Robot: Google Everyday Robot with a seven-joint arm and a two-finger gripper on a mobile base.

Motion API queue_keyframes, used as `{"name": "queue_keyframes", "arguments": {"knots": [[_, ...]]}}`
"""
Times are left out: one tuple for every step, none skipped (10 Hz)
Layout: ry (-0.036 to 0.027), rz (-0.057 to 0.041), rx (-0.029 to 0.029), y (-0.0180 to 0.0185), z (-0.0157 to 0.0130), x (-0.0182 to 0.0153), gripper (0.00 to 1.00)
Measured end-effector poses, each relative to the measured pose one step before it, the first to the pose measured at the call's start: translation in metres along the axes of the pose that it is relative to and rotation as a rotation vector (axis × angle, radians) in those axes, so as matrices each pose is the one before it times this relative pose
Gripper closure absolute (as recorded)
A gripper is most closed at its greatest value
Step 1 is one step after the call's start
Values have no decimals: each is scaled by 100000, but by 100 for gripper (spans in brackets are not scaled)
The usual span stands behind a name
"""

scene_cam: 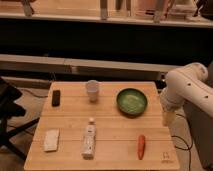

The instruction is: Wipe the white sponge on the table

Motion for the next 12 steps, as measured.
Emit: {"name": "queue_keyframes", "arguments": {"knots": [[10,7,18,-4,-11,1,20],[2,3,-7,3,2,3,20],[0,-6,1,-1,-1,-4,20],[1,-3,2,0,0,0,20],[226,-243,-7,47,-18,-22,20],[1132,-1573,179,246,-214,-257,20],[1380,-4317,120,312,-354,-1105,20],[1465,-4500,230,160,-331,-1422,20],[1943,-5906,472,100,-479,-1879,20],[978,-2586,-36,127,-213,-614,20],[700,-1199,-164,116,-55,-189,20],[531,-439,-77,137,-18,14,20]]}}
